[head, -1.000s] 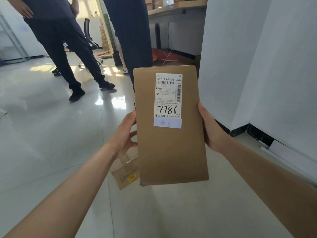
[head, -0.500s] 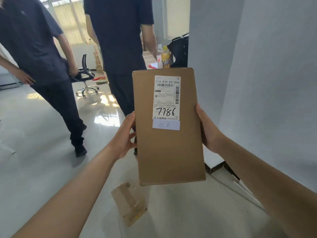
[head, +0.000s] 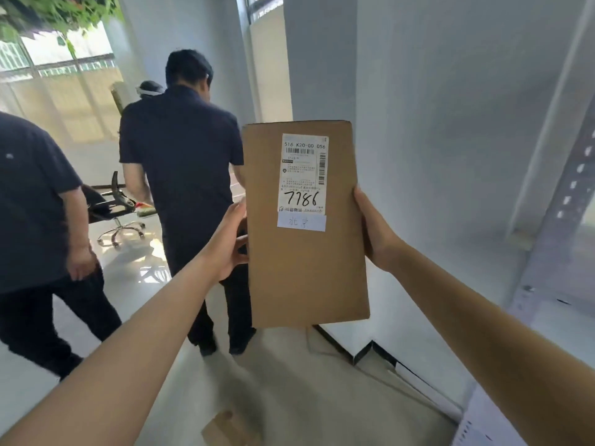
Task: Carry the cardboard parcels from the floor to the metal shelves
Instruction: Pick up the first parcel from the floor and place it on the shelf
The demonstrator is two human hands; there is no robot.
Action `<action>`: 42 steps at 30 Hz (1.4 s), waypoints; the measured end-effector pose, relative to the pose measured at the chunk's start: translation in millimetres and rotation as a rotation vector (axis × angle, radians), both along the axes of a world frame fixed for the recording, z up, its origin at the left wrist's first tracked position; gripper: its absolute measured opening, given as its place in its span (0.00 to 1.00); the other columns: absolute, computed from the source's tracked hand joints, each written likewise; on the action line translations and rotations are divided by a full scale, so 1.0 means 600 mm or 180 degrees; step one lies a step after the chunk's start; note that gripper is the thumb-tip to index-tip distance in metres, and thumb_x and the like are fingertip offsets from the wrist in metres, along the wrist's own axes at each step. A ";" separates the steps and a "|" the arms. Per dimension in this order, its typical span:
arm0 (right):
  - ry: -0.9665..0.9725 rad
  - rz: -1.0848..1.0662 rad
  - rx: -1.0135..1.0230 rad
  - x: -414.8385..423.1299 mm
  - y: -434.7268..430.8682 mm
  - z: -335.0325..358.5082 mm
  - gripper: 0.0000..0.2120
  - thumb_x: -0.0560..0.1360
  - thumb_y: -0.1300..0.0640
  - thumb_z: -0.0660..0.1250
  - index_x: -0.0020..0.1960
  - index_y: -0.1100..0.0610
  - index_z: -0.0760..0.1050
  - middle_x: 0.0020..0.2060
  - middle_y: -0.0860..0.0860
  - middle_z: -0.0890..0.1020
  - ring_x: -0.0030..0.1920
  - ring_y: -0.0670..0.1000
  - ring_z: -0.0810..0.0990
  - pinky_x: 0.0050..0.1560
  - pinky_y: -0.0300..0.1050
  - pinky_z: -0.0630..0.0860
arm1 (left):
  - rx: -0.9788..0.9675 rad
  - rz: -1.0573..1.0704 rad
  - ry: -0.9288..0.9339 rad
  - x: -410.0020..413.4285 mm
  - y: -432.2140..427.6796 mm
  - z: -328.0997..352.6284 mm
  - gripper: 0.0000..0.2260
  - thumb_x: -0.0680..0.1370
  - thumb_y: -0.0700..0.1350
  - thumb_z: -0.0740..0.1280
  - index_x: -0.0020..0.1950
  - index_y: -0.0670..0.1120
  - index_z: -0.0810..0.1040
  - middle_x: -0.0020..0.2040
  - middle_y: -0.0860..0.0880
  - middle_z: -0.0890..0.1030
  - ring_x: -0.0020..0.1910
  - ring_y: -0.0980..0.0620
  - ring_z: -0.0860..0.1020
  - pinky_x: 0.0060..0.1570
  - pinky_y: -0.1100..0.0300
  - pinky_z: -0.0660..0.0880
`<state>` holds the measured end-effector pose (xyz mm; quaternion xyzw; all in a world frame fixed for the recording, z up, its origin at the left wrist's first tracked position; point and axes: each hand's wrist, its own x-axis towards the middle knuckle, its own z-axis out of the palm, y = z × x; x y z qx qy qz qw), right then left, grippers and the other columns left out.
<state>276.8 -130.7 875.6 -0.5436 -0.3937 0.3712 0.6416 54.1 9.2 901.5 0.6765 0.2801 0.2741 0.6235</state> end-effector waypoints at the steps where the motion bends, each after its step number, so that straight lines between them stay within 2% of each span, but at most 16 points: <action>1: 0.0006 -0.0084 0.0013 -0.003 -0.016 0.012 0.34 0.71 0.21 0.56 0.72 0.34 0.70 0.69 0.41 0.79 0.70 0.51 0.77 0.73 0.59 0.70 | 0.0003 -0.0092 -0.0013 0.002 -0.009 0.016 0.28 0.74 0.71 0.57 0.69 0.59 0.71 0.61 0.45 0.79 0.49 0.47 0.78 0.44 0.53 0.78; 4: 0.0023 -0.0261 0.0080 -0.008 -0.064 0.035 0.34 0.69 0.20 0.56 0.71 0.33 0.70 0.69 0.39 0.79 0.71 0.51 0.76 0.74 0.59 0.67 | 0.0001 -0.0280 -0.0009 0.009 -0.033 0.049 0.25 0.76 0.69 0.57 0.69 0.60 0.71 0.58 0.50 0.80 0.46 0.51 0.80 0.36 0.56 0.79; 6: 0.0010 -0.0397 0.0096 -0.012 -0.102 0.048 0.34 0.70 0.21 0.55 0.71 0.33 0.71 0.68 0.40 0.79 0.70 0.51 0.77 0.74 0.59 0.67 | -0.0019 -0.0421 0.0004 0.019 -0.052 0.063 0.25 0.77 0.69 0.57 0.70 0.60 0.72 0.55 0.52 0.80 0.48 0.50 0.78 0.35 0.56 0.78; 9: 0.0005 -0.0663 0.0128 -0.006 -0.168 0.064 0.32 0.72 0.22 0.55 0.71 0.34 0.72 0.68 0.41 0.80 0.70 0.51 0.77 0.74 0.60 0.68 | -0.0068 -0.0598 -0.0011 0.050 -0.088 0.081 0.26 0.76 0.68 0.58 0.66 0.55 0.75 0.43 0.56 0.82 0.37 0.55 0.78 0.35 0.58 0.75; 10: -0.0002 -0.0768 0.0143 0.001 -0.194 0.067 0.32 0.72 0.22 0.55 0.71 0.35 0.72 0.68 0.41 0.80 0.69 0.51 0.78 0.74 0.60 0.69 | -0.0045 -0.0712 -0.0005 0.064 -0.109 0.089 0.29 0.74 0.69 0.59 0.68 0.54 0.74 0.43 0.56 0.82 0.37 0.55 0.79 0.32 0.59 0.76; 13: 0.0004 -0.1044 0.0178 0.029 -0.281 0.077 0.33 0.70 0.22 0.57 0.71 0.35 0.72 0.68 0.40 0.80 0.70 0.50 0.77 0.74 0.59 0.68 | -0.0054 -0.1053 -0.0016 0.113 -0.175 0.099 0.44 0.62 0.74 0.67 0.74 0.55 0.69 0.61 0.49 0.78 0.46 0.50 0.76 0.30 0.58 0.78; 15: -0.0057 -0.1216 0.0173 0.051 -0.346 0.083 0.34 0.70 0.22 0.57 0.72 0.35 0.71 0.69 0.41 0.79 0.71 0.50 0.76 0.74 0.59 0.67 | -0.0032 -0.1257 -0.0070 0.153 -0.224 0.097 0.41 0.65 0.73 0.65 0.74 0.57 0.68 0.70 0.48 0.74 0.50 0.49 0.76 0.34 0.54 0.79; 19: -0.0072 -0.1647 -0.0010 0.087 -0.476 0.092 0.39 0.65 0.19 0.60 0.73 0.33 0.69 0.71 0.41 0.77 0.73 0.54 0.74 0.74 0.63 0.67 | -0.0048 -0.1535 -0.0102 0.223 -0.325 0.096 0.26 0.75 0.69 0.58 0.70 0.60 0.69 0.67 0.51 0.77 0.58 0.45 0.78 0.42 0.49 0.80; 23: -0.0097 -0.2028 -0.0006 0.099 -0.593 0.108 0.37 0.66 0.19 0.59 0.71 0.33 0.71 0.71 0.38 0.76 0.73 0.53 0.73 0.75 0.61 0.66 | -0.0023 -0.1885 -0.0128 0.275 -0.412 0.108 0.24 0.77 0.68 0.58 0.70 0.60 0.68 0.68 0.53 0.76 0.61 0.45 0.77 0.46 0.46 0.80; 31: -0.0037 -0.2754 -0.0081 0.072 -0.729 0.124 0.42 0.64 0.19 0.60 0.73 0.37 0.71 0.71 0.41 0.77 0.73 0.54 0.73 0.75 0.64 0.66 | 0.0020 -0.2418 -0.0165 0.321 -0.528 0.120 0.23 0.78 0.67 0.56 0.68 0.57 0.68 0.64 0.51 0.76 0.54 0.47 0.77 0.36 0.53 0.79; 34: -0.0019 -0.2871 -0.0108 0.057 -0.752 0.121 0.40 0.65 0.20 0.60 0.72 0.38 0.72 0.70 0.41 0.78 0.70 0.54 0.76 0.73 0.62 0.68 | -0.0038 -0.2558 -0.0166 0.323 -0.546 0.119 0.18 0.79 0.65 0.55 0.65 0.58 0.69 0.60 0.53 0.77 0.51 0.49 0.77 0.38 0.53 0.80; 37: 0.0022 -0.2954 -0.0085 0.047 -0.763 0.118 0.40 0.66 0.21 0.59 0.73 0.38 0.72 0.70 0.42 0.78 0.71 0.53 0.76 0.75 0.61 0.67 | -0.0040 -0.2669 -0.0130 0.328 -0.556 0.119 0.18 0.79 0.65 0.55 0.64 0.58 0.68 0.59 0.54 0.77 0.53 0.48 0.77 0.42 0.51 0.79; 40: 0.0034 -0.3039 -0.0076 0.042 -0.770 0.114 0.41 0.65 0.21 0.60 0.74 0.39 0.71 0.71 0.43 0.77 0.72 0.54 0.75 0.75 0.62 0.66 | -0.0088 -0.2726 -0.0126 0.336 -0.560 0.113 0.23 0.80 0.65 0.55 0.70 0.55 0.68 0.48 0.56 0.76 0.43 0.52 0.76 0.34 0.56 0.79; 42: 0.0039 -0.3077 -0.0081 0.039 -0.773 0.108 0.43 0.64 0.21 0.61 0.74 0.39 0.70 0.72 0.43 0.77 0.73 0.54 0.74 0.76 0.62 0.65 | -0.0097 -0.2769 -0.0162 0.342 -0.561 0.106 0.24 0.80 0.64 0.55 0.72 0.54 0.67 0.48 0.55 0.77 0.40 0.53 0.75 0.31 0.58 0.78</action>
